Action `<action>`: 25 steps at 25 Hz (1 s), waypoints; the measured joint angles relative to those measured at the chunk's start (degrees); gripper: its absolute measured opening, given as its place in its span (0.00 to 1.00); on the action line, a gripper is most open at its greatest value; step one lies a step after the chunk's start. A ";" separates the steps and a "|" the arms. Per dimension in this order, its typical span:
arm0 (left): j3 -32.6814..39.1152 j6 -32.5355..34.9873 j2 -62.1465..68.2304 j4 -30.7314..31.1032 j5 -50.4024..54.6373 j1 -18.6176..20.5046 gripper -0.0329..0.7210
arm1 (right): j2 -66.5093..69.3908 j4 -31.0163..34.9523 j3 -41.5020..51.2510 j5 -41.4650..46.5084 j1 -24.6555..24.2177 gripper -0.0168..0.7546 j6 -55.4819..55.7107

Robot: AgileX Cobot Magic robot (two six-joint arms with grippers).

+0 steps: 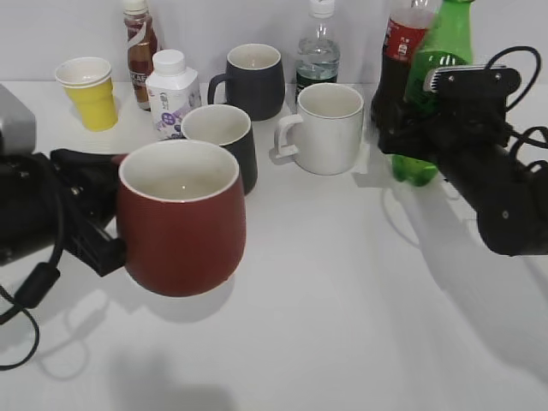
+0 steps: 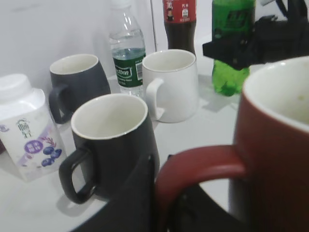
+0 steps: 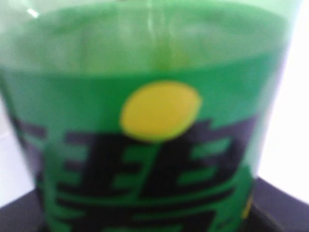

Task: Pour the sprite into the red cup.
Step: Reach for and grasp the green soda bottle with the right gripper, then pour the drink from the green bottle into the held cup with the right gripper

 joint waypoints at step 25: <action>-11.70 -0.07 18.09 2.84 -5.65 0.00 0.10 | -23.03 -33.75 2.32 21.54 0.00 0.59 -3.19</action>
